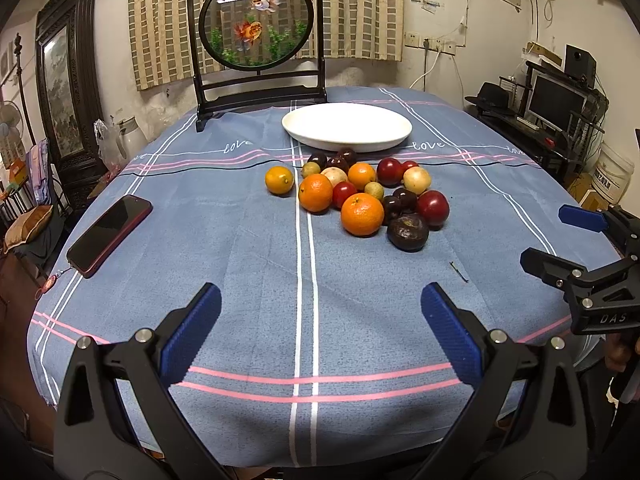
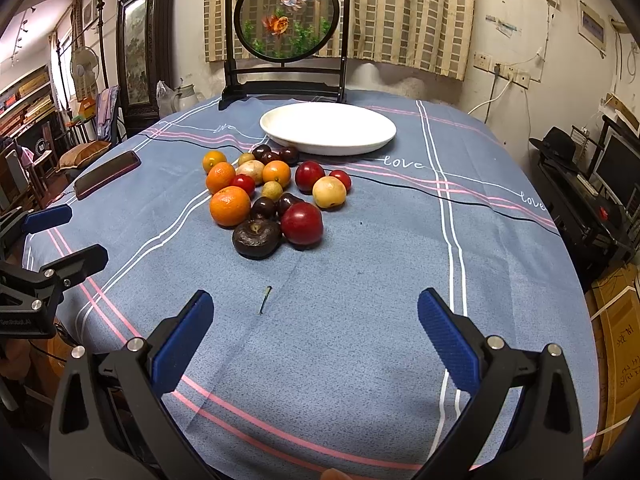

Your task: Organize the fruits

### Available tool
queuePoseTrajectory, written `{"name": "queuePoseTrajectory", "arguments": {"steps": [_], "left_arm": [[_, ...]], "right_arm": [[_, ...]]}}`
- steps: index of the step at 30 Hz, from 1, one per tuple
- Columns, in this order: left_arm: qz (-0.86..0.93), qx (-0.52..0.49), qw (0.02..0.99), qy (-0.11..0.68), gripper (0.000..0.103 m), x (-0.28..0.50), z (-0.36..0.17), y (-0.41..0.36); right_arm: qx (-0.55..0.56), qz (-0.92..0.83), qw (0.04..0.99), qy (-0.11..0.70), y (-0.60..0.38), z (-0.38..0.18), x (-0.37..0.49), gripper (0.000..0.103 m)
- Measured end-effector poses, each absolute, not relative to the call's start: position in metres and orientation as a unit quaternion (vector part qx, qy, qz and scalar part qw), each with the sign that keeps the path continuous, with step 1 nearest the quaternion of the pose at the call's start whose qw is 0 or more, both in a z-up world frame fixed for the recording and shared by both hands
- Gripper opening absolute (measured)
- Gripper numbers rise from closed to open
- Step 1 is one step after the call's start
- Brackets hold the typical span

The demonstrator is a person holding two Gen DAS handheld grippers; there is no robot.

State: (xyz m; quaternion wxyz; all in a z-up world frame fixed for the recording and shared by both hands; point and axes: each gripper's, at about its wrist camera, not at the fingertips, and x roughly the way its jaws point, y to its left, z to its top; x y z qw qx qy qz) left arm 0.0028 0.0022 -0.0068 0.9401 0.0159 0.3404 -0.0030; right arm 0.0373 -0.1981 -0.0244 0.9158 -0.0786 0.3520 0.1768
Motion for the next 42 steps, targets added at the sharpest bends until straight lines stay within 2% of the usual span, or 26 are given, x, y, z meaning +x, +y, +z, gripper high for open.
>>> {"name": "queuePoseTrajectory", "arguments": {"steps": [42], "left_arm": [[-0.001,0.014,0.938,0.346,0.101,0.0064,-0.0135,0.0059]], "right_arm": [[-0.078,0.176,0.913,0.358,-0.1961,-0.0305,0.0397,0.102]]}}
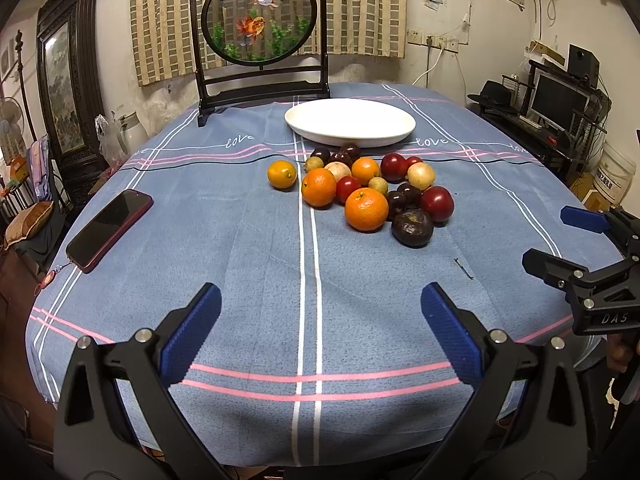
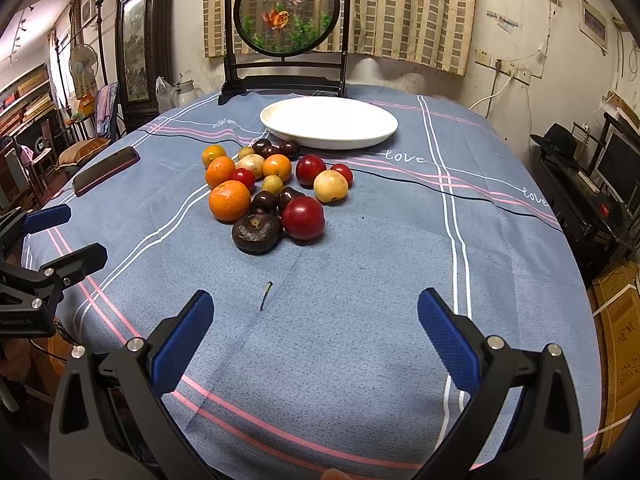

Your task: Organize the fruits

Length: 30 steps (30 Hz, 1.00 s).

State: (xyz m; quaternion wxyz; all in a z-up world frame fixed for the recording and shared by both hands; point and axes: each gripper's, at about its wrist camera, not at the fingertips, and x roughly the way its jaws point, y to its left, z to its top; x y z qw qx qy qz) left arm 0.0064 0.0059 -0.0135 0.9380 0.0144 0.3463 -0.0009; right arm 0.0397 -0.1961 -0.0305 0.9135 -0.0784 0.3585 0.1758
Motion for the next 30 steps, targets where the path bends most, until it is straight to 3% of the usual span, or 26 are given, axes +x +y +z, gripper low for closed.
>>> {"name": "queuePoseTrajectory", "arguments": {"steps": [19,30], "left_arm": [[-0.012,0.012,0.937,0.35,0.101,0.027,-0.013,0.009],[-0.029,0.006,0.936,0.351,0.101,0.058,-0.029,0.028]], "right_arm": [[-0.052,0.197,0.915,0.348,-0.197,-0.033,0.055,0.102],[-0.019,0.209,0.889,0.407,-0.186,-0.055,0.103,0.102]]}}
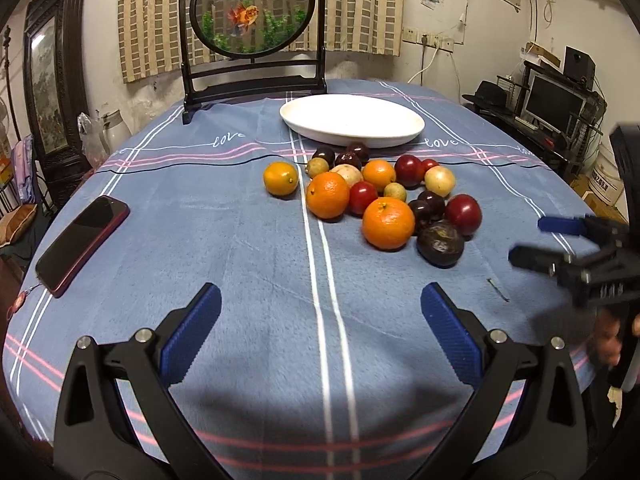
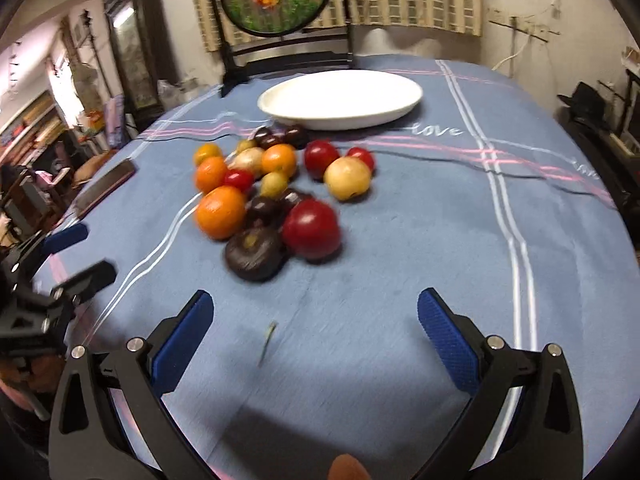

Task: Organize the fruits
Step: 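Grasp a red plum with the right gripper while the left gripper grasps a mandarin orange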

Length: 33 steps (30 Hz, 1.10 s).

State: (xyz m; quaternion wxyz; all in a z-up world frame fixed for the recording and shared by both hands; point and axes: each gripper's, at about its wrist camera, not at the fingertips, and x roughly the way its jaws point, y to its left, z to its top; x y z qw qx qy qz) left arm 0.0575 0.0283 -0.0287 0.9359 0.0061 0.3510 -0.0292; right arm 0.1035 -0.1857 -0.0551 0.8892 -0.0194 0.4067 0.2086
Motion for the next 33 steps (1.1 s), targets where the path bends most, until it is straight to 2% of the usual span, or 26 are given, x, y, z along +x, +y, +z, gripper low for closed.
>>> {"name": "queuePoseTrajectory", "arguments": {"steps": [2,4,7,12,14,15,17,20,22,24,26,31,33], "left_arm": [[-0.036,0.003,0.936,0.349,0.101,0.064,-0.03,0.03],[-0.047,0.002,0.936,0.35,0.101,0.07,-0.03,0.03],[-0.057,0.01,0.932,0.359,0.101,0.08,-0.032,0.028],[-0.076,-0.004,0.926,0.37,0.101,0.096,-0.034,0.026],[-0.085,-0.011,0.924,0.373,0.101,0.101,-0.035,0.026],[-0.087,-0.013,0.923,0.375,0.101,0.104,-0.036,0.025],[-0.094,-0.017,0.921,0.377,0.101,0.109,-0.035,0.022],[-0.109,-0.024,0.919,0.379,0.095,0.118,-0.034,0.015],[-0.114,-0.027,0.915,0.386,0.087,0.126,-0.035,0.01],[-0.118,-0.036,0.909,0.397,0.075,0.136,-0.037,0.006],[-0.119,-0.047,0.904,0.409,0.069,0.145,-0.04,0.005],[-0.127,-0.064,0.893,0.427,0.065,0.158,-0.048,-0.003],[-0.128,-0.063,0.89,0.434,0.058,0.161,-0.052,-0.005]], "right_arm": [[-0.02,0.217,0.886,0.409,-0.183,-0.053,0.115,0.1],[-0.009,0.229,0.876,0.424,-0.18,-0.055,0.13,0.094],[0.003,0.232,0.861,0.452,-0.175,-0.064,0.148,0.079],[0.041,0.248,0.846,0.471,-0.178,-0.073,0.166,0.07],[0.047,0.255,0.841,0.474,-0.178,-0.075,0.171,0.061],[0.055,0.264,0.837,0.476,-0.179,-0.076,0.173,0.052],[0.067,0.281,0.83,0.477,-0.179,-0.076,0.175,0.045],[0.064,0.286,0.834,0.467,-0.18,-0.076,0.175,0.043],[0.077,0.292,0.833,0.463,-0.183,-0.078,0.176,0.043],[0.089,0.297,0.831,0.461,-0.188,-0.079,0.176,0.043],[0.086,0.298,0.833,0.459,-0.188,-0.078,0.175,0.043],[0.087,0.302,0.834,0.454,-0.19,-0.077,0.174,0.043],[0.089,0.301,0.833,0.455,-0.192,-0.077,0.175,0.043]]}}
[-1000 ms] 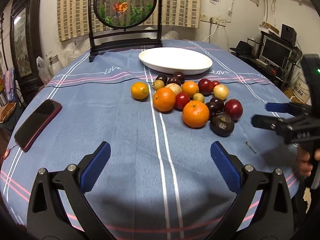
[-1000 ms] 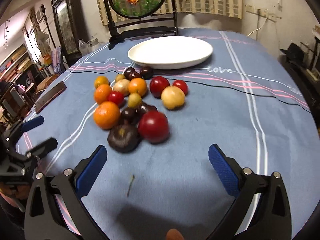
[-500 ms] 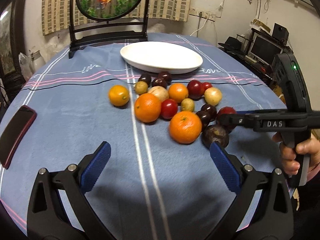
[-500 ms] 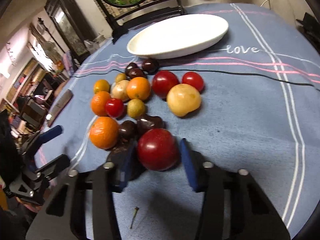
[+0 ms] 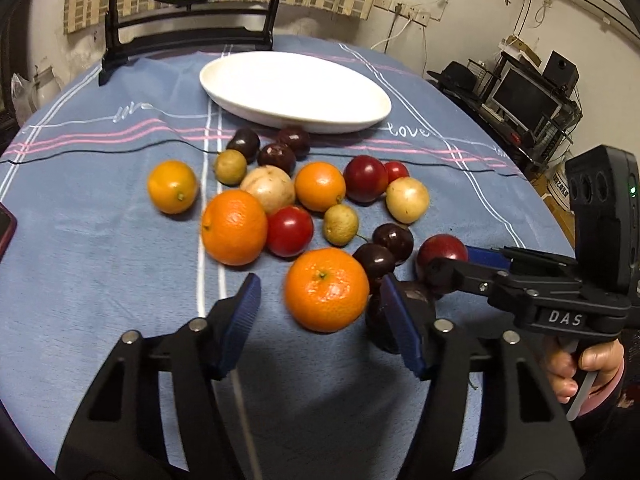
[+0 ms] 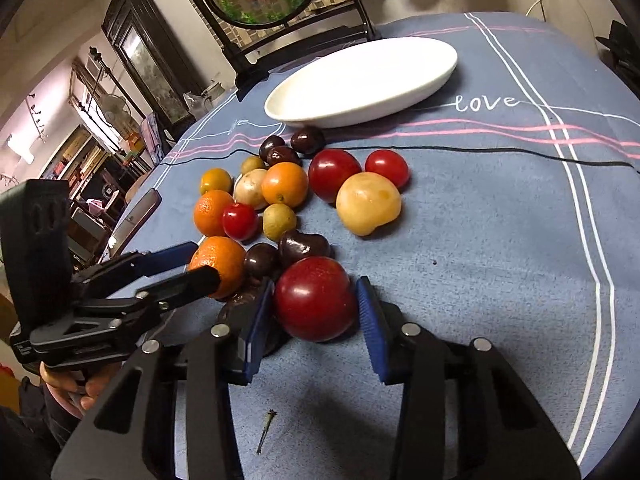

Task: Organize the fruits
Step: 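Grasp a red plum with the right gripper while the left gripper grasps a mandarin orange, then carry both fruits onto the white plate and open both grippers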

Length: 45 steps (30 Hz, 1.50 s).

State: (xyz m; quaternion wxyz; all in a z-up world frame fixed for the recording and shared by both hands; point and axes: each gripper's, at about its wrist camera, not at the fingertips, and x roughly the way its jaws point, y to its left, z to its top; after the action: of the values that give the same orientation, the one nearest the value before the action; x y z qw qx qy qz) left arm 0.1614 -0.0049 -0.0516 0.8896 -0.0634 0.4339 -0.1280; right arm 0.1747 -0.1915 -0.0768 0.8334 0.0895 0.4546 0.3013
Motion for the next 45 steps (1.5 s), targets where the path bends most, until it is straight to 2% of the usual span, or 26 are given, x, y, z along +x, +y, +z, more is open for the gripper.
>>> {"name": "queuePoseTrajectory", "arguments": {"steps": [3,12,17,23,28,34,35,36,37,38,39,45], "left_arm": [[-0.134,-0.076,0.881,0.446,0.047,0.167,-0.058,-0.005],[-0.14,-0.088,0.883,0.44,0.046,0.165,-0.06,-0.002],[-0.156,-0.091,0.894,0.411,0.046,0.171,-0.027,0.014],[-0.146,-0.073,0.9,0.403,0.046,0.261,0.003,0.022],[-0.108,-0.049,0.891,0.439,0.046,0.353,-0.01,0.016],[-0.086,-0.041,0.877,0.47,0.046,0.397,-0.03,0.015],[-0.083,-0.043,0.877,0.472,0.05,0.399,-0.031,0.016],[-0.083,-0.047,0.876,0.472,0.069,0.4,-0.031,0.018],[-0.081,-0.056,0.879,0.466,0.078,0.396,-0.028,0.021],[-0.08,-0.064,0.884,0.455,0.083,0.39,-0.022,0.023],[-0.08,-0.071,0.891,0.44,0.084,0.379,-0.014,0.025],[-0.069,-0.055,0.92,0.383,0.101,0.294,0.018,0.033]], "right_arm": [[0.094,0.302,0.834,0.453,-0.193,-0.076,0.175,0.043],[0.097,0.298,0.837,0.449,-0.194,-0.075,0.174,0.043],[0.083,0.297,0.848,0.431,-0.192,-0.053,0.182,0.043],[0.068,0.251,0.888,0.38,-0.18,-0.021,0.255,0.043],[0.057,0.21,0.893,0.394,-0.163,-0.039,0.328,0.043],[0.07,0.207,0.878,0.426,-0.157,-0.064,0.371,0.043],[0.072,0.209,0.877,0.427,-0.156,-0.066,0.373,0.046],[0.076,0.215,0.874,0.43,-0.157,-0.066,0.374,0.052],[0.079,0.215,0.873,0.432,-0.158,-0.065,0.37,0.053],[0.081,0.217,0.873,0.429,-0.16,-0.059,0.365,0.06],[0.079,0.217,0.874,0.426,-0.161,-0.053,0.359,0.063],[0.05,0.241,0.891,0.381,-0.17,-0.017,0.286,0.063]]}}
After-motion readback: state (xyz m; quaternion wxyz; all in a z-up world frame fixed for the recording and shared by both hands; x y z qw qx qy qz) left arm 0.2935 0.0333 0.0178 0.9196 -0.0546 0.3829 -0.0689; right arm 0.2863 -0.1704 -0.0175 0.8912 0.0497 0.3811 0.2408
